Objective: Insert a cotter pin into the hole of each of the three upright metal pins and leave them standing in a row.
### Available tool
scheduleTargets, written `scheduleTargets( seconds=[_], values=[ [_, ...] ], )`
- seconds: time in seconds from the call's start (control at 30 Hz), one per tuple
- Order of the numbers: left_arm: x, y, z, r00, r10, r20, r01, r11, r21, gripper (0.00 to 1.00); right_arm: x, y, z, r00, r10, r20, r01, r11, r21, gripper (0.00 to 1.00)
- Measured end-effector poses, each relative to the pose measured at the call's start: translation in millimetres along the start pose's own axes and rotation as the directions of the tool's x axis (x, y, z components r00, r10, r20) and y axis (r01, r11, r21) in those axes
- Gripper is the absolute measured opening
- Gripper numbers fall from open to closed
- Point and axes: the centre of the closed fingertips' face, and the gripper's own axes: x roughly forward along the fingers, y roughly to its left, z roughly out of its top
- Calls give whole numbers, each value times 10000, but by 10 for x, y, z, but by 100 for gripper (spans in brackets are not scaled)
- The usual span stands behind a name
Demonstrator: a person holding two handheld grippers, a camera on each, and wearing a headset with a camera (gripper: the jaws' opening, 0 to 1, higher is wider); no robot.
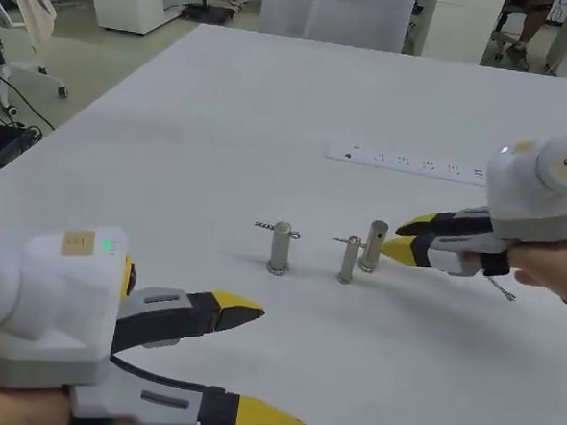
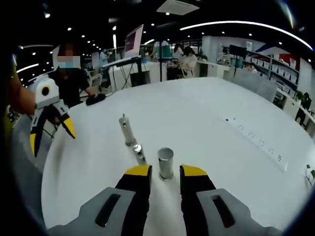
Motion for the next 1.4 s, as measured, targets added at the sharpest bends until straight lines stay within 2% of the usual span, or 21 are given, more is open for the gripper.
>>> scheduleTargets(
  seconds=[0.1, 0.3, 0.6, 1.13, 1.2, 1.4],
  values=[
    [-7, 10, -13, 10000, 25, -61, -25, 10000, -59, 65, 45, -40, 88, 9984, -374, 434, 365, 9991, 213, 24],
    [-6, 6, -9, 9999, 14, -113, -14, 10000, -60, 65, 153, -15, 97, 9983, -275, 511, 261, 9993, 277, 24],
    [-22, 5, -26, 9998, 56, -210, -58, 9999, -113, 63, 175, -46, 79, 9977, -488, 479, 473, 9984, 317, 22],
    [3, -4, -57, 9993, -84, -356, 79, 9999, -127, 61, 38, -143, 18, 9971, -660, 386, 652, 9977, 201, 22],
    [6, -5, -59, 9993, -86, -370, 82, 9999, -118, 61, 43, -110, 61, 9974, -494, 533, 485, 9987, 168, 21],
    [12, -3, -62, 9992, -83, -404, 78, 9999, -134, 61, 126, -66, 68, 9987, -367, 357, 372, 9992, -119, 20]
  ],
)
